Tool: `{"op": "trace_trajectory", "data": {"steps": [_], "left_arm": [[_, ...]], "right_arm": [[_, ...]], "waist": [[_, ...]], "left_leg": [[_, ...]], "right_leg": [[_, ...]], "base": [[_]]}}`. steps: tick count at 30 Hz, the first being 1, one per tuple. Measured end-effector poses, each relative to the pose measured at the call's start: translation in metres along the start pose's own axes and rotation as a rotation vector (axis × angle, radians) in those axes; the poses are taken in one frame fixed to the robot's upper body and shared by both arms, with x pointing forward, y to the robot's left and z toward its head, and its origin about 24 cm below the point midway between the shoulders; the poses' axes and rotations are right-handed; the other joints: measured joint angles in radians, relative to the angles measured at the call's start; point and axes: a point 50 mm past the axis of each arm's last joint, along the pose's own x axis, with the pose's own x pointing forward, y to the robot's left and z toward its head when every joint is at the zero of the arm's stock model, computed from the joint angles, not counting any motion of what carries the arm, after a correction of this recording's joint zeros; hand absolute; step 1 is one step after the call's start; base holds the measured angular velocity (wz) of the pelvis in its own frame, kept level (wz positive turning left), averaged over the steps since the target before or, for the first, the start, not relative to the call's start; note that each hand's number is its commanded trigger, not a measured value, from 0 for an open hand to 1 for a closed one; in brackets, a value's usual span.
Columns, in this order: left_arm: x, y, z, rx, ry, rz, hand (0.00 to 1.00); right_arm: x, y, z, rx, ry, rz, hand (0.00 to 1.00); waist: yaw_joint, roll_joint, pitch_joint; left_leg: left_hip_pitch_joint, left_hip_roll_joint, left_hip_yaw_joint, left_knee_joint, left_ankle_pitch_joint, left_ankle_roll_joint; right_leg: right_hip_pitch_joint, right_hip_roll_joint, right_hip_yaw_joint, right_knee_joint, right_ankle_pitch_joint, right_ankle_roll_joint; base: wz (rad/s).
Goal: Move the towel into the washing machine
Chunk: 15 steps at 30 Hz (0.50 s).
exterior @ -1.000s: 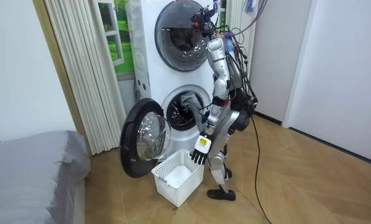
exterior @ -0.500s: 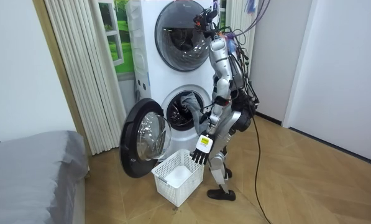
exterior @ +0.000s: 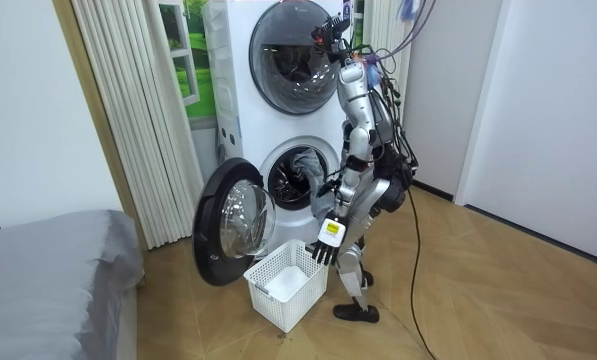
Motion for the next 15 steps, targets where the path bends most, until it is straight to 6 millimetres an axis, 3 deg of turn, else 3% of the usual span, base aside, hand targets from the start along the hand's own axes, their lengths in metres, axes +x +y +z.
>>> {"op": "trace_trajectory", "data": {"steps": [4, 6, 8, 15], "left_arm": [[0.000, 0.002, 0.001, 0.002, -0.006, 0.037, 0.00], [-0.001, 0.005, 0.000, 0.003, -0.010, 0.068, 0.00], [-0.002, 0.007, 0.001, 0.003, -0.019, 0.098, 0.00], [-0.002, 0.019, 0.002, 0.028, -0.036, 0.150, 0.00]], "right_arm": [[0.002, 0.009, 0.004, 0.046, -0.016, -0.008, 1.00], [0.003, 0.016, 0.007, 0.094, -0.020, -0.005, 1.00], [0.004, 0.025, 0.017, 0.135, -0.046, -0.001, 1.00], [0.001, 0.041, 0.046, 0.285, -0.121, 0.006, 1.00]], "waist": [[-0.003, -0.014, 0.0007], [-0.006, -0.037, 0.0007], [-0.016, -0.056, -0.0011], [-0.039, -0.083, 0.0016]], "left_leg": [[0.002, -0.001, 0.003, -0.002, 0.000, 0.001], [0.006, -0.001, 0.016, -0.008, 0.000, 0.001], [0.006, 0.000, 0.019, -0.008, 0.000, 0.001], [0.008, -0.001, 0.024, 0.005, -0.003, 0.006]], "right_leg": [[-0.001, 0.000, 0.005, 0.000, 0.001, 0.002], [-0.011, 0.001, 0.018, 0.004, 0.001, 0.002], [-0.012, 0.005, 0.028, 0.002, 0.003, 0.003], [-0.010, 0.000, 0.028, 0.011, 0.003, 0.007]], "base": [[0.00], [-0.10], [-0.08], [0.00]]}}
